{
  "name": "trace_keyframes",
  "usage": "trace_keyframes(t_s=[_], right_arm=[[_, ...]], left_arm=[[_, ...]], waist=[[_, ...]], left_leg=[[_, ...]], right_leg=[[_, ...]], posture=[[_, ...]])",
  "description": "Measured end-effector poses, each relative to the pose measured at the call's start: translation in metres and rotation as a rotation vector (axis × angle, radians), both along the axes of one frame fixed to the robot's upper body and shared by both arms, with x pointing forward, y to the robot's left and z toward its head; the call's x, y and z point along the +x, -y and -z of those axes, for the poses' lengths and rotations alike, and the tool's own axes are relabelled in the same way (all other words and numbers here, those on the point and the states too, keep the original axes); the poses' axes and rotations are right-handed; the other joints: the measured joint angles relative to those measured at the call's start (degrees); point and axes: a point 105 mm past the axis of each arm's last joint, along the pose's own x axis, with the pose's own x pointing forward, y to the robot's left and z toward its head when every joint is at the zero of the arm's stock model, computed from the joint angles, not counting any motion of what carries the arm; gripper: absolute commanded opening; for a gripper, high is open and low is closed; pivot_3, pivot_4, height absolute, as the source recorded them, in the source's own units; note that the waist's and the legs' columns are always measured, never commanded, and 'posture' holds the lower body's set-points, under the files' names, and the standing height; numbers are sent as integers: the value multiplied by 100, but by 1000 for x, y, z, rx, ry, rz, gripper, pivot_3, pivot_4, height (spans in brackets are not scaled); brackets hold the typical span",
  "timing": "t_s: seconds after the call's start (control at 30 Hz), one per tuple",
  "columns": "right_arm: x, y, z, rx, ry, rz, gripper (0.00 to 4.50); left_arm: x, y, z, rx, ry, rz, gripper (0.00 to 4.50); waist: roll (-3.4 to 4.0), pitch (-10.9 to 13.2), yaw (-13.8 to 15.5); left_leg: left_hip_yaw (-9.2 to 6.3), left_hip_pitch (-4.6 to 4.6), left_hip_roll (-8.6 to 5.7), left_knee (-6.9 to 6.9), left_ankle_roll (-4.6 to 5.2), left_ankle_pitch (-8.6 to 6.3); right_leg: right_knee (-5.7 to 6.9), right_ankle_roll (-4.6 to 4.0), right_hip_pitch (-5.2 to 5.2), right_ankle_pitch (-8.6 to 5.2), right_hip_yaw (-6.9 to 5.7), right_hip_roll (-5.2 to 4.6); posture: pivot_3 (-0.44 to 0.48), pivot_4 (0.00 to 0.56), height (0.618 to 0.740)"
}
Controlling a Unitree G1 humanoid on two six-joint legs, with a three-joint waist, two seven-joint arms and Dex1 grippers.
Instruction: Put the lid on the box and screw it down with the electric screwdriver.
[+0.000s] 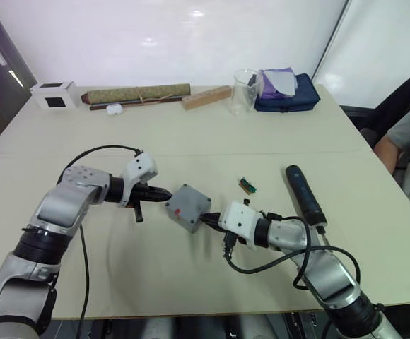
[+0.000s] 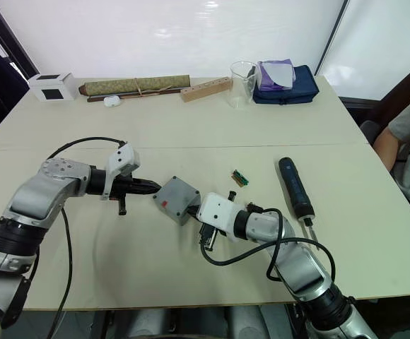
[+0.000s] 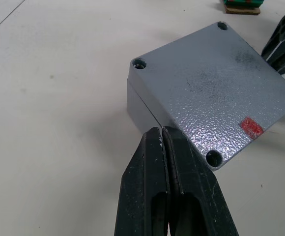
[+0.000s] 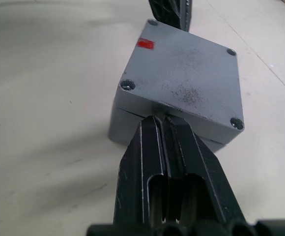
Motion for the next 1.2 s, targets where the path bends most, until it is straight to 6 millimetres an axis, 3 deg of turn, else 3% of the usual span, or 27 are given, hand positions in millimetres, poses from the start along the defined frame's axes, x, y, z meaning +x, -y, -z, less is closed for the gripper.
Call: trace_keyframes(t_s=[0.5,0.73,1.03,1.2], right_arm=[[1,1,-1,-3,-2,-1,35],[4,11,-2,-54,8,-5,35],[5,14,12,-100,-40,6,35],[8,7,14,-106,-40,-4,35]], left_arm=[[3,1,4,7,16,-8,0],[22,-7,9,14,59,-65,0],[10,-1,36,26,-6,-44,0],[2,1,38,33,-20,-35,0]], waist=[[0,0,1],[0,0,5],[0,0,3],[0,0,0]], left_leg=[[0,0,0,0,0,0],[0,0,-1,0,0,0],[0,0,0,1,0,0],[0,0,0,1,0,0]], right_leg=[[0,1,0,0,0,0],[-1,1,0,1,-2,-1],[0,1,1,1,-1,-1],[0,1,1,1,-1,-1]], posture=[[0,150,740],[0,150,740],[0,150,740],[0,150,740]])
